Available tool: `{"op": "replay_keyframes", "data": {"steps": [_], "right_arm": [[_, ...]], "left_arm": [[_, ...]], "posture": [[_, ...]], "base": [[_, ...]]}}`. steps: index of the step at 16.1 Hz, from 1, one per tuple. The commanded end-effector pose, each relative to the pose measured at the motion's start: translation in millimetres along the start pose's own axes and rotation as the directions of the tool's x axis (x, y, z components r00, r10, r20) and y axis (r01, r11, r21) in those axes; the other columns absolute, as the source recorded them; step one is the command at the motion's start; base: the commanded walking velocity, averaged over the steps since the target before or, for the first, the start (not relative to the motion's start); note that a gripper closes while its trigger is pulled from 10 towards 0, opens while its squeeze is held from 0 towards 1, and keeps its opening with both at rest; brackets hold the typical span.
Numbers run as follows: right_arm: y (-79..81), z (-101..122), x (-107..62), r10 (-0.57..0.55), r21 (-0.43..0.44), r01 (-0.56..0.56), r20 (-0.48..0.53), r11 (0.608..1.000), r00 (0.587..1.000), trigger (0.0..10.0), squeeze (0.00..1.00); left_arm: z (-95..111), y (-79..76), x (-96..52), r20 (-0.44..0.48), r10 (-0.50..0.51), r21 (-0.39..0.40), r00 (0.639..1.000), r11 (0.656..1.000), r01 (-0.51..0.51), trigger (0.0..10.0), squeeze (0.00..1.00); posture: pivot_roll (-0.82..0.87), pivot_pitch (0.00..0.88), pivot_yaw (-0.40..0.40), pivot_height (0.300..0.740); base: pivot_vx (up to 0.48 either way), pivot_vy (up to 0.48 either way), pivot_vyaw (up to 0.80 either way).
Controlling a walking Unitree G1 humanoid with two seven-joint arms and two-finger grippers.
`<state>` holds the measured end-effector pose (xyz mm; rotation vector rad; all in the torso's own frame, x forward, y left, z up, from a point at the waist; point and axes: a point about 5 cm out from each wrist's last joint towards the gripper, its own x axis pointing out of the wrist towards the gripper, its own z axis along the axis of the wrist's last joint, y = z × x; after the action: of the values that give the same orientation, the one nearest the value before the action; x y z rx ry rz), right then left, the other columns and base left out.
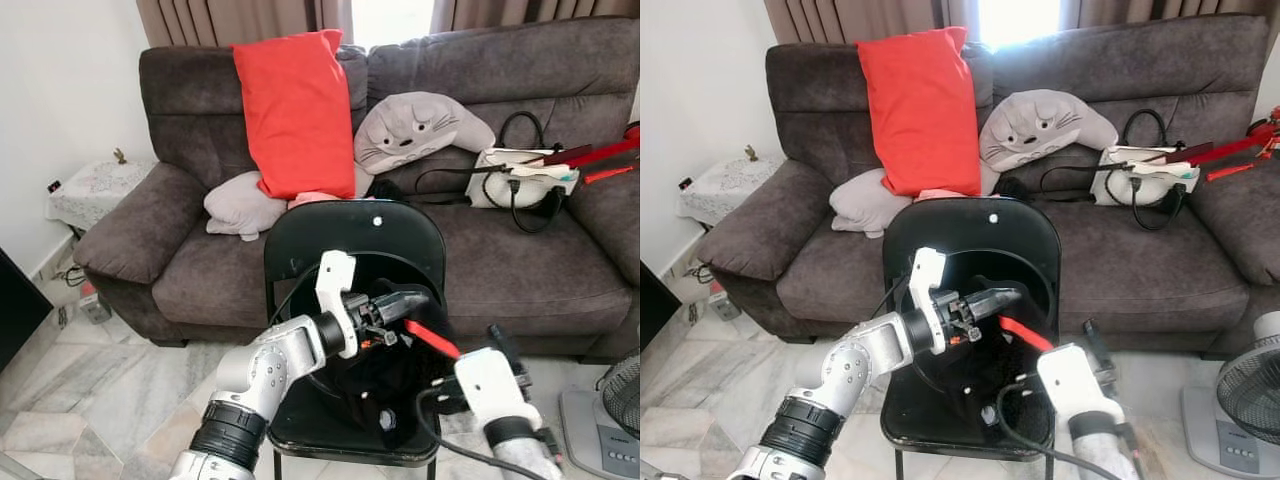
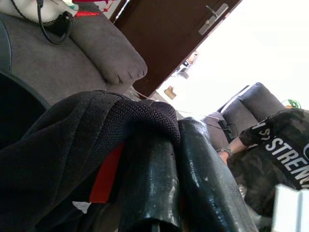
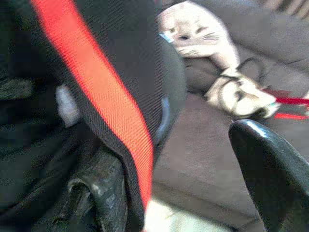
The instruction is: Hang hanger
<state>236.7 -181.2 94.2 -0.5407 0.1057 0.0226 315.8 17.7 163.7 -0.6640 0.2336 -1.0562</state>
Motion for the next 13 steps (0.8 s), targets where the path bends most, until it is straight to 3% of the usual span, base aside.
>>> {"op": "replay_keyframes", "data": {"steps": [1,5,7,9,10,13], "right_arm": [[9.8,-4,1.8,0.075,0.023,-0.074,-0.010,0.997,0.997,10.0,0.00],[6.5,-6,9.8,0.085,0.070,-0.086,0.022,0.994,0.996,10.0,0.00],[-5.7,-4,18.2,0.027,0.069,-0.032,0.064,0.997,0.998,10.0,0.00],[-6.8,-3,20.9,0.029,0.113,-0.039,0.091,0.993,0.995,10.0,0.00],[-2.3,-2,20.0,0.066,0.132,-0.079,0.103,0.988,0.993,4.5,0.00],[13.3,-5,16.2,0.170,0.092,-0.180,0.110,0.979,0.979,0.0,0.00]], "left_arm": [[6,-1.8,-2.2,0.023,-0.008,0.021,1.000,1.000,0.008,0.0,0.00],[6,-1.5,-2.5,0.021,-0.004,0.025,1.000,1.000,0.004,0.0,0.00],[6,-0.7,-3.1,0.019,0.001,0.027,1.000,1.000,-0.001,0.0,0.00],[6,0.6,-4.0,0.015,0.007,0.031,1.000,0.999,-0.008,0.0,0.00],[6,0.7,-4.4,0.015,0.009,0.032,1.000,0.999,-0.009,0.0,0.00],[6,0.9,-4.6,0.012,0.012,0.034,1.000,0.999,-0.012,0.0,0.00]], "posture": [[-0.23,0.000,0.137,0.740],[-0.23,0.000,0.140,0.740],[-0.22,0.000,0.142,0.740],[-0.22,0.000,0.142,0.740],[-0.22,0.000,0.142,0.740],[-0.22,0.000,0.143,0.740]], "base": [[0.000,0.000,0.00],[0.000,0.000,0.00],[0.000,0.000,0.00],[0.000,0.000,0.00],[0.000,0.000,0.00],[0.000,0.000,0.00]]}}
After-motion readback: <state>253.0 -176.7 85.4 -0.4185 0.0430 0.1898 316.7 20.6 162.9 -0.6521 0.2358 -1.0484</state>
